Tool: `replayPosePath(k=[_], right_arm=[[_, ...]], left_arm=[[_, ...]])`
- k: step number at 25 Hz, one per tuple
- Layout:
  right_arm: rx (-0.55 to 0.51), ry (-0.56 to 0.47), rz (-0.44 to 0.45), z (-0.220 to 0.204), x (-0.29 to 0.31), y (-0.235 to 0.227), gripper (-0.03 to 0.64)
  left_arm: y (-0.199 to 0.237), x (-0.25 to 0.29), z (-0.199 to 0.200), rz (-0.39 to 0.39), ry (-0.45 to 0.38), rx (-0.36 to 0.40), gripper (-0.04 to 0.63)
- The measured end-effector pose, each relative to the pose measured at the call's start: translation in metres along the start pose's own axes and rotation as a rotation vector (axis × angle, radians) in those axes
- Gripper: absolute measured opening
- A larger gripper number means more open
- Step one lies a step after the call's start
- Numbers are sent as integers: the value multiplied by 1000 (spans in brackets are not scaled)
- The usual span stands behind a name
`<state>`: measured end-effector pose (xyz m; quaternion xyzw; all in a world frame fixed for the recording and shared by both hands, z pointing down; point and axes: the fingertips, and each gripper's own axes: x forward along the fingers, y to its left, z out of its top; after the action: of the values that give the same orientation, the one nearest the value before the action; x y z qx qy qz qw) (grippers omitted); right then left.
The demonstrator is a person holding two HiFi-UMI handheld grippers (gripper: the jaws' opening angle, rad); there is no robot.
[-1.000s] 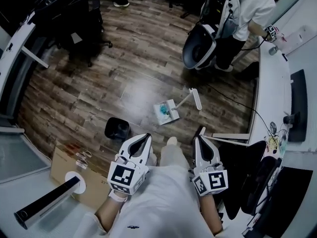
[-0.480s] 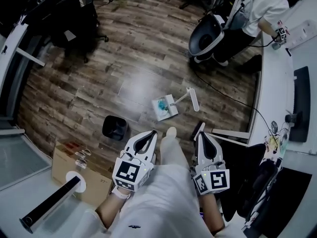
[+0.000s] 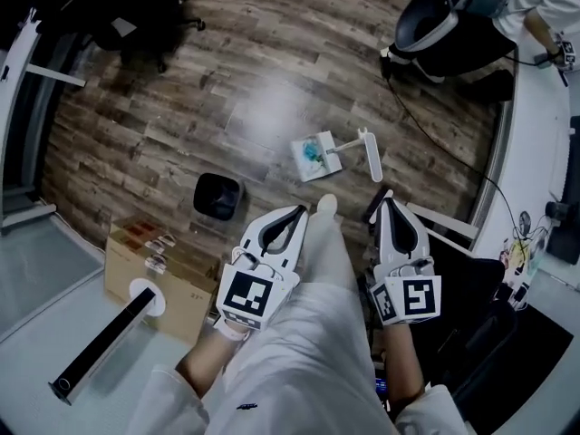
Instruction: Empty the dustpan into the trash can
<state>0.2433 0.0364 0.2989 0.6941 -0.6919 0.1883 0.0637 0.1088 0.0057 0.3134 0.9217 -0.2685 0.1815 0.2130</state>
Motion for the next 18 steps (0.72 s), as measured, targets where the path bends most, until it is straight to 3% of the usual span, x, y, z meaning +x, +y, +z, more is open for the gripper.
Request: replayPosePath(k=[6, 9, 18], right_arm=[[5, 60, 17, -14, 38, -21, 11], [12, 85, 24, -23, 52, -32, 14], [32, 160, 56, -47, 90, -48, 137]], left_arm=[[11, 30, -15, 26, 39, -66, 6], [11, 47, -20, 21, 49, -50, 6], [23, 89, -27, 51, 58, -50, 6]])
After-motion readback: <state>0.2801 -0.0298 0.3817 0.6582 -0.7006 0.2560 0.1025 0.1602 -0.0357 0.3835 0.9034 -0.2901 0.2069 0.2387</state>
